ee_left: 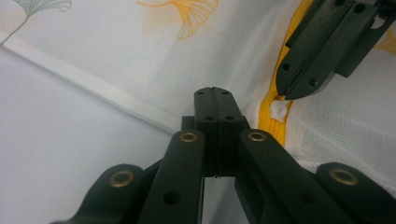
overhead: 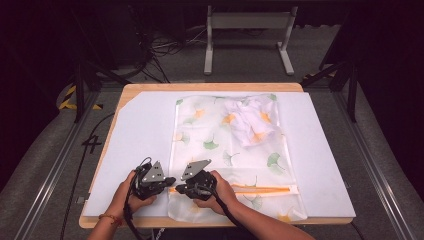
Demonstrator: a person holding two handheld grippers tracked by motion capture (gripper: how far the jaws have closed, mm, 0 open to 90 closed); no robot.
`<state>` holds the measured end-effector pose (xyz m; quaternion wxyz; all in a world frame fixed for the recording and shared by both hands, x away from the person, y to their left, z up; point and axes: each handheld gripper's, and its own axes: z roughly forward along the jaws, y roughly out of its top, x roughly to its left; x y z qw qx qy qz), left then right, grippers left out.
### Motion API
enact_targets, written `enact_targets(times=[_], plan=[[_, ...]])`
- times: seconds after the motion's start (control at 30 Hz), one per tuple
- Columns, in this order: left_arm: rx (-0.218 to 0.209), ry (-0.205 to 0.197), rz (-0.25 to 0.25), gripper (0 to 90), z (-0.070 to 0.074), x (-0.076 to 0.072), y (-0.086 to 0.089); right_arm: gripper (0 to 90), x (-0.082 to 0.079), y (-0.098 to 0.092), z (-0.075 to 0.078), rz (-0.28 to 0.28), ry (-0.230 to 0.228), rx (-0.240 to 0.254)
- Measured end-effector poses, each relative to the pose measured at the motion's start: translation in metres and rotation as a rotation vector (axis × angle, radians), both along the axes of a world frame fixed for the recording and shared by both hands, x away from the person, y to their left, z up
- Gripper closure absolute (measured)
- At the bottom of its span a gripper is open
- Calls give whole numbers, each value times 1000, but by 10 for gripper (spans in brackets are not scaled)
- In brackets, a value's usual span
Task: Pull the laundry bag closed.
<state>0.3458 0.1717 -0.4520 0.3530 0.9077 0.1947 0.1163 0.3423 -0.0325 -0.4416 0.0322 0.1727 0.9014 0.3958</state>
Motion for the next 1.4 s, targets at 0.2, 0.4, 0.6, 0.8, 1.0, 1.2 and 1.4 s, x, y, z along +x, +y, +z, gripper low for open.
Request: enact_targets(times=[0.2, 0.4, 0.6, 0.8, 1.0, 1.2, 1.4], plan=[[-11, 4, -1, 900, -1, 1, 1, 900, -1, 0, 1, 2, -6, -9], [-7, 2, 1, 900, 0, 0, 1, 900, 2, 2, 2, 12, 18, -5], [-1, -2, -7, 900, 0, 0, 1, 900, 4, 10, 5, 20, 23, -2], [-8, 2, -3, 900, -1, 1, 1, 900, 7, 11, 3, 13, 39, 10], [-12, 6, -2, 900, -1, 1, 1, 900, 8, 11, 2, -2, 48, 23], [-18, 8, -3, 900, -1, 1, 2, 900, 7, 10, 2, -5, 51, 34], [-24, 10, -9, 900, -1, 2, 3, 900, 3, 9, 4, 21, 12, 2]])
